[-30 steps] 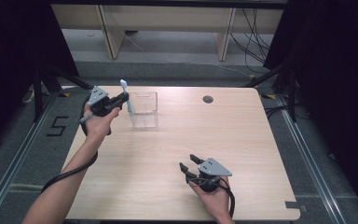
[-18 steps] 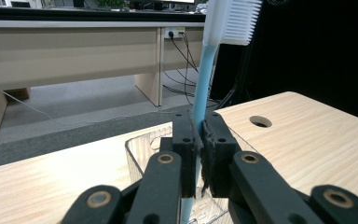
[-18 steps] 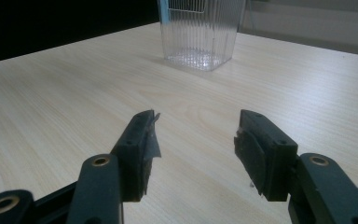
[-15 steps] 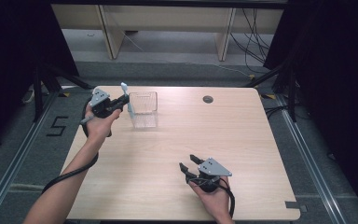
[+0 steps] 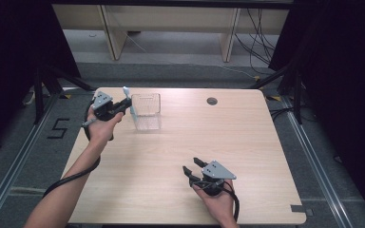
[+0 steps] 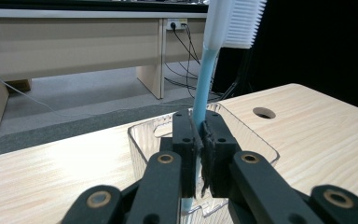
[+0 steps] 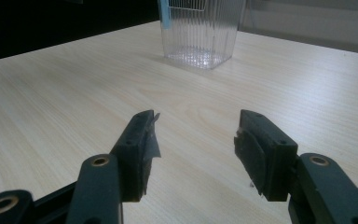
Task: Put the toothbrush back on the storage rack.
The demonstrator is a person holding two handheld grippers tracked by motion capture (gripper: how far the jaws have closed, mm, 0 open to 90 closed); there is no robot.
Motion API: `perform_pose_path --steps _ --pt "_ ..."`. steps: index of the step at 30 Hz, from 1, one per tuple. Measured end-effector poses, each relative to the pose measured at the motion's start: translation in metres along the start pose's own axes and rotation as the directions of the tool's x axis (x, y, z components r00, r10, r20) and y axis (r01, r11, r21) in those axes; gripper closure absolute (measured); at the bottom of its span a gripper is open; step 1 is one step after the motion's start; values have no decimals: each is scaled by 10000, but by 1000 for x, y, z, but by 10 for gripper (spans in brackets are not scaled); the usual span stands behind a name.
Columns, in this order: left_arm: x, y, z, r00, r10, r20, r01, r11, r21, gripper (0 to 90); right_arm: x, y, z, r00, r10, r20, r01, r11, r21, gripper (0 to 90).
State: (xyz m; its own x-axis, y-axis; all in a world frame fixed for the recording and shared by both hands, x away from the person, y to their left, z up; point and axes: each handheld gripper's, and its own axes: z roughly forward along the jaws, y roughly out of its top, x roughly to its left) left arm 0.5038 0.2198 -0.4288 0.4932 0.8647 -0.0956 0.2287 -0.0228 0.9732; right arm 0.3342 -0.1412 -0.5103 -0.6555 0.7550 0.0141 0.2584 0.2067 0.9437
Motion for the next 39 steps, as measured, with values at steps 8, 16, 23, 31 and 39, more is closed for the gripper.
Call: perform_pose_path --steps 8,16,23,31,39 --pt "1 -3 2 10000 -11 -52 11 9999 142 842 0 -1 1 10000 -42 -22 42 10000 -29 474" --pt "1 -5 4 10000 -22 -74 24 9996 271 842 0 -1 1 10000 -73 37 73 10000 -39 472" --pt "2 -7 6 10000 5 -97 -1 9992 410 842 0 -1 1 10000 -39 12 39 10000 9 471" --pt "3 -11 9 9999 -25 -122 32 9985 550 842 -1 -1 1 9999 -91 -54 91 9999 73 470" --pt "4 -13 10 9999 -82 -149 92 9978 662 842 1 -2 2 9998 111 -158 -109 9998 138 469"
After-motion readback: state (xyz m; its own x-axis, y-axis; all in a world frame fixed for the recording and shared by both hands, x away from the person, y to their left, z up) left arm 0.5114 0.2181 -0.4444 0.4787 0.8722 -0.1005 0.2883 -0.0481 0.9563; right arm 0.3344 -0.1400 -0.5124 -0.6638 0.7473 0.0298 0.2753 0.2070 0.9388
